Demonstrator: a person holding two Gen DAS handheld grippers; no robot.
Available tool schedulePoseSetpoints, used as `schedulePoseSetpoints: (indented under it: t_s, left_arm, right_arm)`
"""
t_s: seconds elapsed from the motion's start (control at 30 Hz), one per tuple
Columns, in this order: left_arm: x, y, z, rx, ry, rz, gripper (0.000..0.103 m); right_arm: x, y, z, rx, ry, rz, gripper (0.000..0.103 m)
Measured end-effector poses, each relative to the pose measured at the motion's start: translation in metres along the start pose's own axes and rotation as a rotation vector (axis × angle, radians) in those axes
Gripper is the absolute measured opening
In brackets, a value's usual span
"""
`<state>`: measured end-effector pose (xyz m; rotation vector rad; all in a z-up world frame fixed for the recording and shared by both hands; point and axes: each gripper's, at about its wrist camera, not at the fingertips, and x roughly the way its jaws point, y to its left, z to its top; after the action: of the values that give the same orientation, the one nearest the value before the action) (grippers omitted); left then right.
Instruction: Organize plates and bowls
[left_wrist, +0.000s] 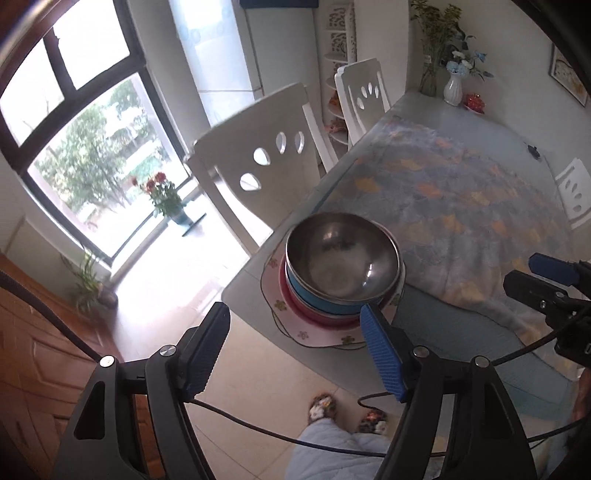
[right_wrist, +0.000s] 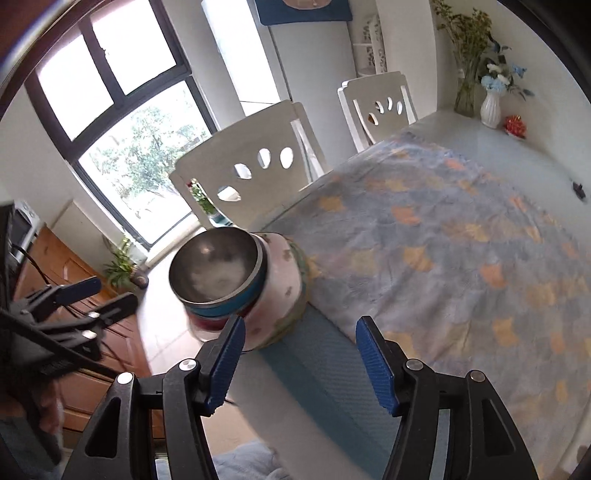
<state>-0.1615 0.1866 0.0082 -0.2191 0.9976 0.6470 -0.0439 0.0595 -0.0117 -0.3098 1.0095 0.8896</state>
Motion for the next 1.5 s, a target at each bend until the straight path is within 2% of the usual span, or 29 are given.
schedulePoseSetpoints:
  t_s: [0.13, 0.3, 0.43, 0.53, 0.67, 0.83, 0.93, 1.07, 1.27, 1.4, 1.5]
  left_arm:
    - [-0.013, 0.006, 0.004, -0.006, -0.05, -0.134, 0.072]
    - [-0.004, 0.019, 0.005, 0.024, -0.046, -0.11, 0.072]
    - [0.013, 0.042, 0.009, -0.056, 0.003, -0.235, 0.073]
    - [0.025, 0.051, 0.013, -0.078, 0.028, -0.225, 0.073]
    - [0.033, 0.058, 0.016, -0.09, 0.04, -0.237, 0.073]
    - [0.039, 0.047, 0.011, 0.013, 0.045, -0.178, 0.076]
    - [0.044, 0.043, 0.009, 0.028, 0.056, -0.147, 0.076]
    - [0.05, 0.045, 0.006, 0.019, 0.069, -0.102, 0.076]
    - [0.051, 0.054, 0.005, -0.036, 0.075, -0.129, 0.076]
    - [0.056, 0.055, 0.002, -0.045, 0.095, -0.116, 0.076]
    - [0.06, 0.051, -0.001, -0.019, 0.11, -0.079, 0.076]
  right_arm:
    - [-0.01, 0.015, 0.001, -0.018, -0.006, -0.028, 0.07]
    - [0.002, 0.035, 0.002, 0.019, 0.011, -0.016, 0.07]
    - [0.024, 0.05, 0.004, 0.031, 0.067, -0.014, 0.07]
    - [0.034, 0.063, 0.005, 0.003, 0.09, -0.054, 0.07]
    - [0.044, 0.076, 0.004, -0.014, 0.115, -0.041, 0.07]
    - [0.052, 0.082, 0.006, -0.016, 0.138, -0.036, 0.07]
    - [0.057, 0.086, 0.006, -0.025, 0.151, -0.034, 0.07]
    - [0.06, 0.095, 0.005, -0.059, 0.154, -0.034, 0.07]
    - [0.068, 0.098, 0.002, -0.062, 0.184, -0.006, 0.07]
    - [0.072, 0.096, 0.001, -0.053, 0.204, 0.0, 0.07]
    - [0.073, 0.096, 0.0, -0.054, 0.207, 0.009, 0.07]
